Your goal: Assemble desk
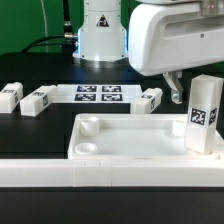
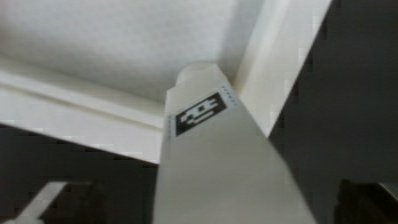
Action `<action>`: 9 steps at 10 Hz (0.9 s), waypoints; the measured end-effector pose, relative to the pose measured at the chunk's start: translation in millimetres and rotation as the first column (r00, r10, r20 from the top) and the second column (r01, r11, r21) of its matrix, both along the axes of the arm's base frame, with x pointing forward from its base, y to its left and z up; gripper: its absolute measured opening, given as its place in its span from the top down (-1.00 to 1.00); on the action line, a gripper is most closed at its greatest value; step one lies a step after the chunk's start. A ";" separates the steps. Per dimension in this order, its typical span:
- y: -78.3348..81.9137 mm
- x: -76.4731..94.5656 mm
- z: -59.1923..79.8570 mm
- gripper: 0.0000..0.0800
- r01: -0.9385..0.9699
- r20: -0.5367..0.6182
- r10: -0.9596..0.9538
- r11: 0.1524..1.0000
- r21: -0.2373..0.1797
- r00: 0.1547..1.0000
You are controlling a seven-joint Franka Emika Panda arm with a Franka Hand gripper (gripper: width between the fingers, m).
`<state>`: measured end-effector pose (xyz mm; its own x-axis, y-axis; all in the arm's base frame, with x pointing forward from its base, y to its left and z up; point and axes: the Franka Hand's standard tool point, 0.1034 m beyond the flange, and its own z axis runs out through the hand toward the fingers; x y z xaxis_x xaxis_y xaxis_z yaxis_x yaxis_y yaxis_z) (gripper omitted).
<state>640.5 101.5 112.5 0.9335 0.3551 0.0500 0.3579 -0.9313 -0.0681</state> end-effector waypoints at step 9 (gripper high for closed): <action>-1.5 0.4 -0.3 0.28 -0.167 0.012 0.167 0.986 -0.023 0.986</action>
Offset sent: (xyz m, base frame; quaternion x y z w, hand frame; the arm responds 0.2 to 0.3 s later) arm 0.0000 0.0000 0.0000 0.0000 0.0000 -0.0650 0.9979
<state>640.9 100.1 112.3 0.8603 0.5069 0.0535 0.5091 -0.8596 -0.0422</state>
